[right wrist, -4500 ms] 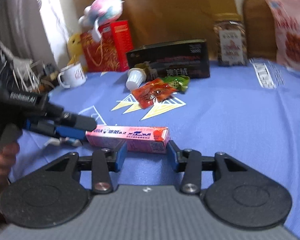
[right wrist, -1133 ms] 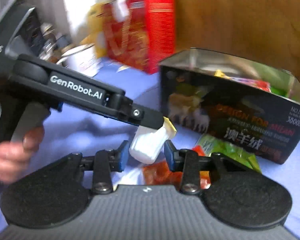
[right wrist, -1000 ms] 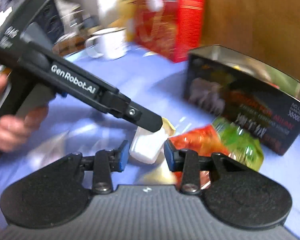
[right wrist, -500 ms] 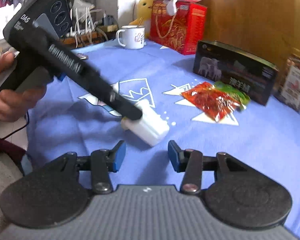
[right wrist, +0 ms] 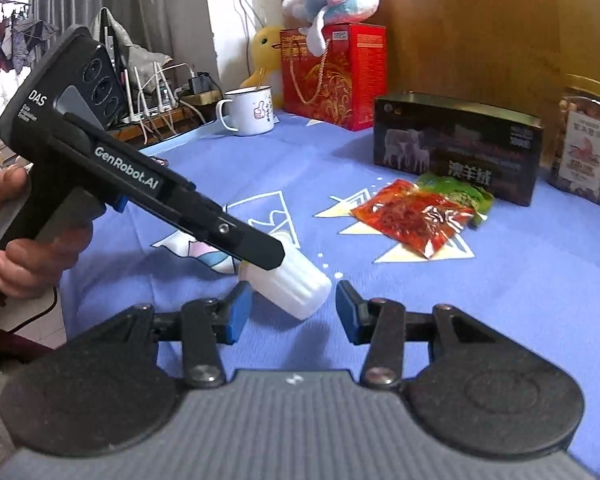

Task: Organize snacks
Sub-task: 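Grasp the white yellow-lidded cup with the left gripper, then carry the white cup into the tin box and open the left gripper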

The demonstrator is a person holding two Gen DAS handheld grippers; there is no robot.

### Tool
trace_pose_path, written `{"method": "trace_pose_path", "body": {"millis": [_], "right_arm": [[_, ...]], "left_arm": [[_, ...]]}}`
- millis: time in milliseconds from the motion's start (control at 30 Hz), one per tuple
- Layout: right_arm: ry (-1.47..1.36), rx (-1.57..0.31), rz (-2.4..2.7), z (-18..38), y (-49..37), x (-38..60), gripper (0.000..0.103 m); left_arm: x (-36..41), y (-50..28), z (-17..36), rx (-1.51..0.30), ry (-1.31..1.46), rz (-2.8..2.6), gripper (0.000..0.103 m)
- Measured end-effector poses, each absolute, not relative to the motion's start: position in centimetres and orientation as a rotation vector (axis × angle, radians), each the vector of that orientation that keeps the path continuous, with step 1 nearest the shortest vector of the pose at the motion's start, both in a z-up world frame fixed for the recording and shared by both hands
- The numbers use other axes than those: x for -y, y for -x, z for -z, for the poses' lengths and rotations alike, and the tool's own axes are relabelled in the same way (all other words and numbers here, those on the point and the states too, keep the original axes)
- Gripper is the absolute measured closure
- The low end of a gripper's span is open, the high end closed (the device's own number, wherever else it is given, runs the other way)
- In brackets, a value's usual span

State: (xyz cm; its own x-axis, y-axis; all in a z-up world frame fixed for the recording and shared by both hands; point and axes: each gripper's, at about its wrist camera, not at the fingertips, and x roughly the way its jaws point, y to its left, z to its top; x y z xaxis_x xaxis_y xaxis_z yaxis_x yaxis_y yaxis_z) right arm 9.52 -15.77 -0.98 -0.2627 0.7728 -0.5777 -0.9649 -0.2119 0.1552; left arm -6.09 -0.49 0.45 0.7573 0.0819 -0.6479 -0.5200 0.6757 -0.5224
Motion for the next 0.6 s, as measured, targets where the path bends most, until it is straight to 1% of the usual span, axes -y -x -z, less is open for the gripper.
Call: {"method": "trace_pose_path", "body": {"millis": [233, 333, 400, 433, 533, 600], "right_arm": [[0.525, -0.553, -1.84, 1.9, -9.5, 14.3, 0.055], [0.532, -0.553, -1.836, 2.2, -9.4, 14.5, 0.06], [0.526, -0.554, -1.833, 2.2, -9.5, 15.0, 0.064], [0.518, -0.557, -1.831, 2.2, -9.6, 15.4, 0.067], [0.476, -0.599, -1.819, 2.1, -9.7, 16.4, 0.071], [0.43, -0.651, -1.809, 2.1, -10.0, 17.1, 0.071]], "left_arm": [[0.0, 5.9, -0.5, -0.653, 0.746, -0.32, 0.065], [-0.3, 6.1, -0.3, -0.647, 0.776, -0.299, 0.067], [-0.3, 6.3, -0.1, -0.642, 0.799, -0.279, 0.073], [-0.1, 6.4, -0.1, -0.641, 0.8, -0.272, 0.074], [0.6, 6.6, -0.2, -0.641, 0.785, -0.262, 0.075], [0.9, 6.7, 0.0, -0.636, 0.795, -0.249, 0.075]]}}
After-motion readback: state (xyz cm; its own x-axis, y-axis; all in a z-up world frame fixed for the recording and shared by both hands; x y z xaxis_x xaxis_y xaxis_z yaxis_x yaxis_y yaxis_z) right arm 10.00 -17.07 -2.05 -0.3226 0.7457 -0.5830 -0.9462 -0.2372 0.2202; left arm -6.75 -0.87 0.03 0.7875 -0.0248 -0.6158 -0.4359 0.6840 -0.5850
